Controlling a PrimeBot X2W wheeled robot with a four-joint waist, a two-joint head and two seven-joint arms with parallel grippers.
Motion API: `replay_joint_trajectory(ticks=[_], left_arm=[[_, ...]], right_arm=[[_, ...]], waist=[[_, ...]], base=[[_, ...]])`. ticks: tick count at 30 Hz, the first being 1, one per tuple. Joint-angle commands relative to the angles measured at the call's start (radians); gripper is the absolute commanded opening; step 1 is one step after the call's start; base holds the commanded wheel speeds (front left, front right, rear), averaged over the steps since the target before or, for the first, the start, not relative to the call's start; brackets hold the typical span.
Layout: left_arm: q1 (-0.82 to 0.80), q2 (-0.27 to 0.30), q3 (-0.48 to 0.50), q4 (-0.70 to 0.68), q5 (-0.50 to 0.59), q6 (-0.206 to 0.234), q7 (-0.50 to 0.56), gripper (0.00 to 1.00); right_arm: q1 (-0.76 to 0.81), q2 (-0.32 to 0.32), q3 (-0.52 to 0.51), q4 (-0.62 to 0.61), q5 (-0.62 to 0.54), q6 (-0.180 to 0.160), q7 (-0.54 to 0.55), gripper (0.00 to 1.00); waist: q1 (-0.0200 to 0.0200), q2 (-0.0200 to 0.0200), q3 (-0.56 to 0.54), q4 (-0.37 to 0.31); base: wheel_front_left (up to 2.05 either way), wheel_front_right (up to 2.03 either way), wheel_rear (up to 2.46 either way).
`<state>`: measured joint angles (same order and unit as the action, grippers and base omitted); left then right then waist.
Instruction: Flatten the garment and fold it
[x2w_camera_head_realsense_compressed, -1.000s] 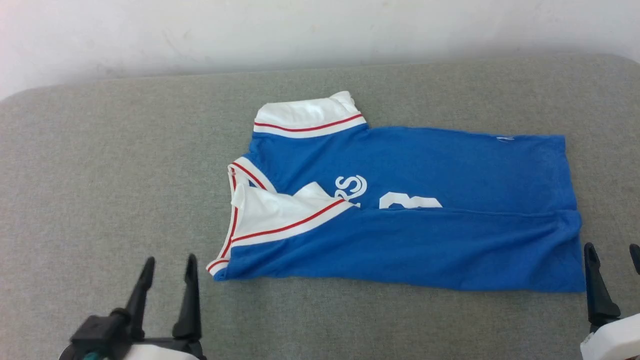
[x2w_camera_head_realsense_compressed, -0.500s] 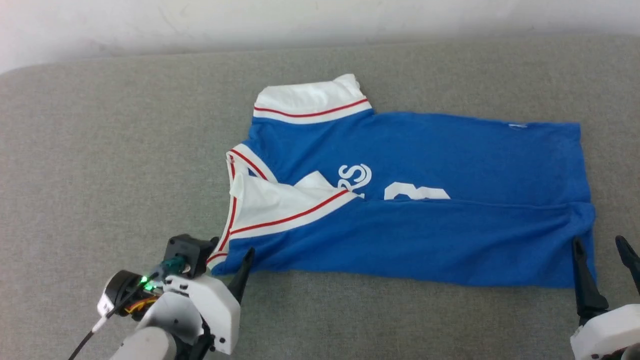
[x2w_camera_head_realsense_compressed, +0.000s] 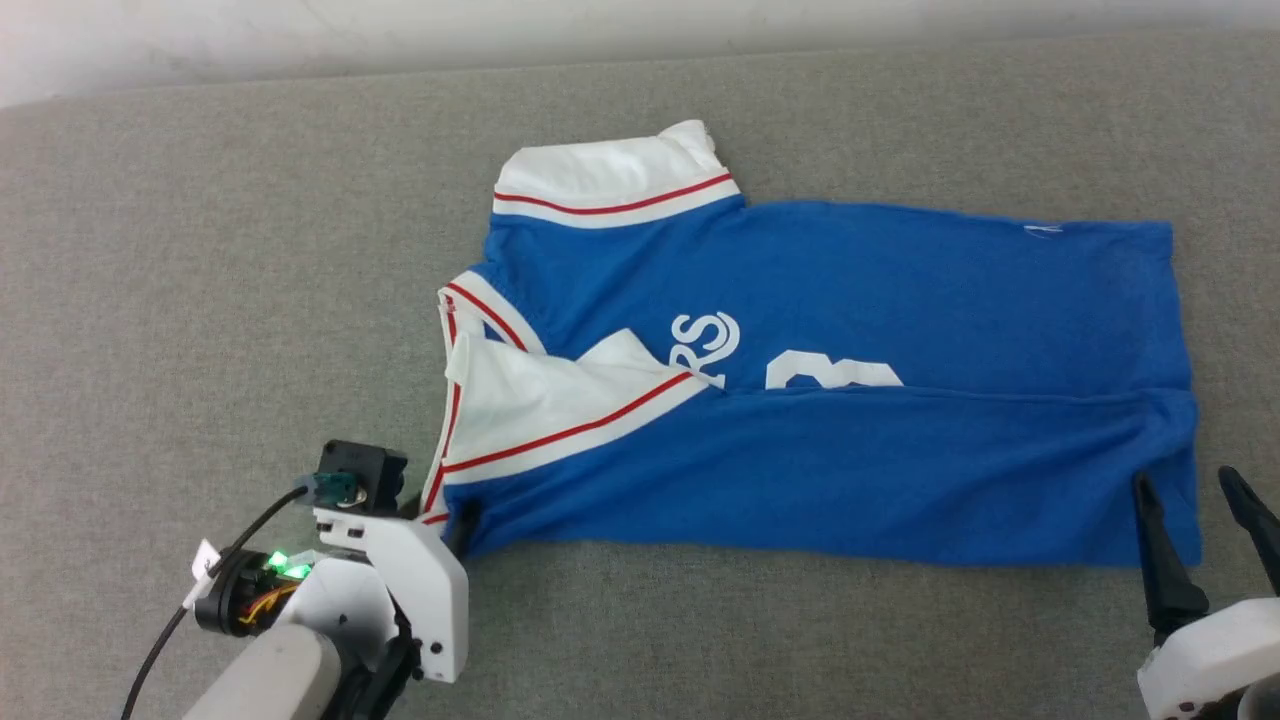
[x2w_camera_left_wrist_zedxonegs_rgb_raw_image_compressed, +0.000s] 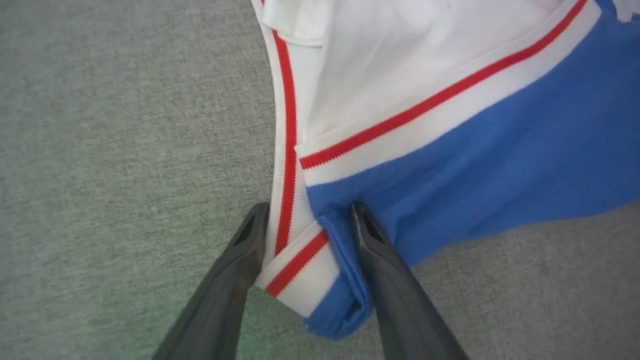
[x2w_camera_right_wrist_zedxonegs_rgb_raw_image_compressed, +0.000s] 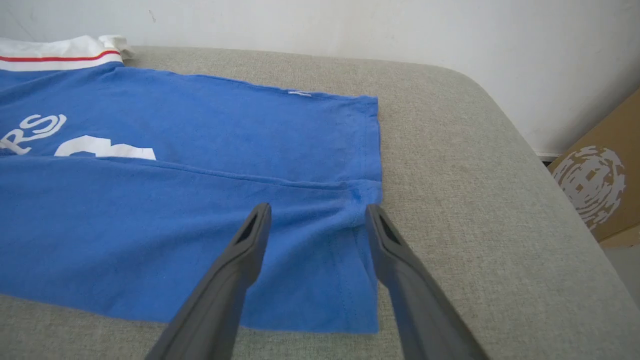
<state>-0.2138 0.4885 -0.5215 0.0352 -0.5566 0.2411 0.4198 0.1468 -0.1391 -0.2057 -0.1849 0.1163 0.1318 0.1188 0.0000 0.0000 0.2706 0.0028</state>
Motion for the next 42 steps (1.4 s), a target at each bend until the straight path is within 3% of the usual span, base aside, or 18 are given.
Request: replay_joint_trajectory(ticks=[1, 10, 17, 27, 28, 29, 31, 42], left_arm=[[0.059, -0.003, -0.016, 0.035, -0.027, -0.004, 0.034, 0.00], [0.132, -0.016, 0.065, -0.043, -0.089, 0.009, -0.092, 0.00], [0.141, -0.013, 0.087, -0.089, -0.092, 0.015, -0.133, 0.00], [0.110, -0.014, 0.083, -0.106, -0.084, 0.016, -0.136, 0.00], [0.109, -0.013, 0.083, -0.106, -0.084, 0.015, -0.136, 0.00], [0.108, -0.013, 0.083, -0.106, -0.085, 0.015, -0.135, 0.00], [0.108, -0.013, 0.084, -0.106, -0.088, 0.015, -0.135, 0.00], [0.139, -0.029, 0.111, -0.112, -0.142, 0.000, -0.170, 0.00]], right_arm=[[-0.019, -0.013, 0.011, 0.001, 0.009, -0.001, 0.006, 1.00], [-0.085, -0.093, 0.020, 0.004, 0.057, -0.001, 0.085, 1.00], [-0.048, -0.119, -0.037, 0.056, 0.098, -0.001, 0.305, 1.00], [-0.064, -0.112, -0.016, 0.159, 0.131, -0.001, 0.324, 1.00], [-0.069, -0.112, -0.007, 0.172, 0.139, -0.001, 0.328, 0.65], [-0.075, -0.110, 0.000, 0.184, 0.149, -0.001, 0.329, 0.39], [-0.086, -0.114, 0.016, 0.202, 0.165, -0.001, 0.336, 0.00], [-0.115, -0.153, 0.001, 0.187, 0.192, -0.001, 0.299, 0.00]], waist=[[0.0000, 0.0000, 0.001, 0.002], [0.0000, 0.0000, -0.001, -0.010], [0.0000, 0.0000, 0.027, -0.005], [0.0000, 0.0000, 0.067, -0.010], [0.0000, 0.0000, 0.069, -0.010], [0.0000, 0.0000, 0.070, -0.011], [0.0000, 0.0000, 0.071, -0.012], [0.0000, 0.0000, 0.042, -0.016]], base=[[0.00, 0.00, 0.00], [0.00, 0.00, 0.00], [0.00, 0.00, 0.00], [0.00, 0.00, 0.00], [0.00, 0.00, 0.00], [0.00, 0.00, 0.00], [0.00, 0.00, 0.00], [0.00, 0.00, 0.00]])
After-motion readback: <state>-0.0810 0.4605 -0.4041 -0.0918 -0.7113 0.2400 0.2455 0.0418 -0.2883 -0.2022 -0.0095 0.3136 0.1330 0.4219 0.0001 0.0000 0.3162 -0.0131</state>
